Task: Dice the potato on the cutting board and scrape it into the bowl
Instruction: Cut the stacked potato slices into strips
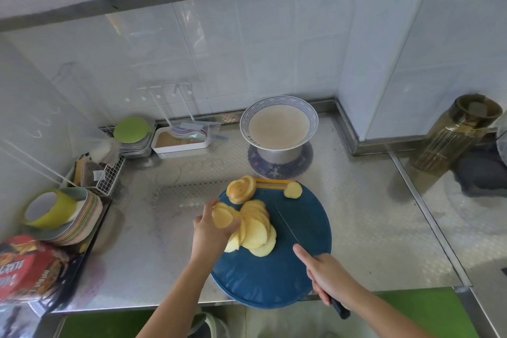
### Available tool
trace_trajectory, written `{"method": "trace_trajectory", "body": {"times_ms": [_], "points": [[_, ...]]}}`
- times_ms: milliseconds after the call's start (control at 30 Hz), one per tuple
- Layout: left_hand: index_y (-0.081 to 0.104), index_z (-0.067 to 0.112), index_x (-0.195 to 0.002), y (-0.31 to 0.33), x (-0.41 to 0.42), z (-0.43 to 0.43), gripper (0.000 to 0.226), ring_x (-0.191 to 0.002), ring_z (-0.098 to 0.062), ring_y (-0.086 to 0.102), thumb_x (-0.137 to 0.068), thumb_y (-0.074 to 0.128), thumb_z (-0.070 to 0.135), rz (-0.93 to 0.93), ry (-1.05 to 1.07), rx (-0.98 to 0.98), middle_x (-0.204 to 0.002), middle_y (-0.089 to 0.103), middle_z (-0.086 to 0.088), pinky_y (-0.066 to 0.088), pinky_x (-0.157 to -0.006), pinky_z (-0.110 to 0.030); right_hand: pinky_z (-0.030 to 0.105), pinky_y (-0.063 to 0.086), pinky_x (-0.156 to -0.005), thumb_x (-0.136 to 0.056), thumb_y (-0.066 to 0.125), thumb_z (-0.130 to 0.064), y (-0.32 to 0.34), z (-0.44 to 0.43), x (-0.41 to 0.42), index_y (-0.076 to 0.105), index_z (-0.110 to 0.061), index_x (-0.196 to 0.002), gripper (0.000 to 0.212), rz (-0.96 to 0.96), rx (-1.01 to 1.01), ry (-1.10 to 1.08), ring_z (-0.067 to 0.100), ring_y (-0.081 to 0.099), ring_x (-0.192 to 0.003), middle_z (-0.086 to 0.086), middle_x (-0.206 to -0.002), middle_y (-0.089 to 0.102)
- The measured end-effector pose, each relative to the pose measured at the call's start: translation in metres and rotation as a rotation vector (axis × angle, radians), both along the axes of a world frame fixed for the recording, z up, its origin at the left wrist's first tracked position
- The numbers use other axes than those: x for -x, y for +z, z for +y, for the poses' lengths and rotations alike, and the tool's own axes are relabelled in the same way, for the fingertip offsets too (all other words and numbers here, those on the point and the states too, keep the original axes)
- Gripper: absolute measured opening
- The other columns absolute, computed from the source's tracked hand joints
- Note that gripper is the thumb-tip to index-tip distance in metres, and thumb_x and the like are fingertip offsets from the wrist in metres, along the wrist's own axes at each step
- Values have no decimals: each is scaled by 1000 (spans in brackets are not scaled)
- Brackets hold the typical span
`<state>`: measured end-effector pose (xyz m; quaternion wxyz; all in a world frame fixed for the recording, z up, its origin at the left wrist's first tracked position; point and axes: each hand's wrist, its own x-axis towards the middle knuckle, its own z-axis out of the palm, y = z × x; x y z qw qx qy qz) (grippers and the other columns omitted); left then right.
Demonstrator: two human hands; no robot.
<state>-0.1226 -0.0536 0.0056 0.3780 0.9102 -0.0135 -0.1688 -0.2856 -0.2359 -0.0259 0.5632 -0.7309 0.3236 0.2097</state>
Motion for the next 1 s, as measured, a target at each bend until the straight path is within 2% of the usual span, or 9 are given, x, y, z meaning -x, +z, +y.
{"method": "trace_trajectory", "body": {"times_ms": [100,200,267,400,500,733,833,900,1000], "points": [[42,37,-130,19,3,-21,61,-76,-7,49,-78,75,38,-78,-80,19,-116,37,-1,42,-59,-23,24,39,-48,-93,39,-66,8,-22,5,34,-15,-51,67,-58,43,-36,13,39,-30,2,-40,39],[43,38,-129,32,10,-53,61,-101,-20,50,-78,76,37,-97,-235,9,-118,34,4,44,-83,-33,23,37,-44,-94,42,-63,15,-45,6,37,-14,-53,64,-100,68,-128,14,39,-31,4,-44,41],[42,34,-131,31,17,-78,63,-109,-22,47,-77,75,37,-88,-361,-29,-120,34,4,43,-90,-33,23,34,-41,-93,43,-63,16,-60,8,38,-14,-53,63,-108,73,-201,16,38,-32,6,-46,40],[37,31,-134,7,37,-131,69,-107,-26,48,-76,72,41,-13,-539,-212,-125,38,-6,47,-90,-36,22,33,-39,-93,45,-62,9,-78,12,40,-14,-51,63,-109,56,-267,16,38,-33,6,-47,42],[34,27,-139,-15,53,-157,73,-120,-31,37,-77,73,38,21,-539,-359,-132,35,-11,46,-92,-40,23,34,-41,-93,44,-61,4,-79,14,39,-15,-50,64,-109,51,-261,16,39,-32,7,-47,42],[24,18,-146,-32,52,-178,88,-130,-33,31,-78,73,44,32,-559,-543,-144,27,-12,43,-99,-42,25,34,-43,-90,45,-64,-3,-86,16,38,-15,-50,63,-94,21,-280,15,38,-31,4,-44,41],[30,13,-140,-24,35,-178,75,-128,-32,35,-85,63,51,-44,-527,-499,-140,33,-14,41,-97,-39,23,35,-41,-87,45,-66,-6,-89,17,37,-16,-48,64,-99,23,-265,15,39,-30,5,-42,40],[37,15,-138,-21,15,-178,58,-127,-31,35,-91,58,42,-150,-525,-415,-139,35,-13,39,-98,-37,23,34,-40,-88,45,-67,-7,-90,15,36,-16,-48,65,-94,19,-266,16,39,-30,5,-42,40],[36,20,-143,-29,-14,-179,52,-136,-30,27,-95,55,23,-243,-728,-420,-149,28,-10,29,-109,-37,25,35,-42,-89,44,-66,-9,-90,11,36,-16,-48,65,-93,25,-255,15,38,-30,4,-41,39]]}}
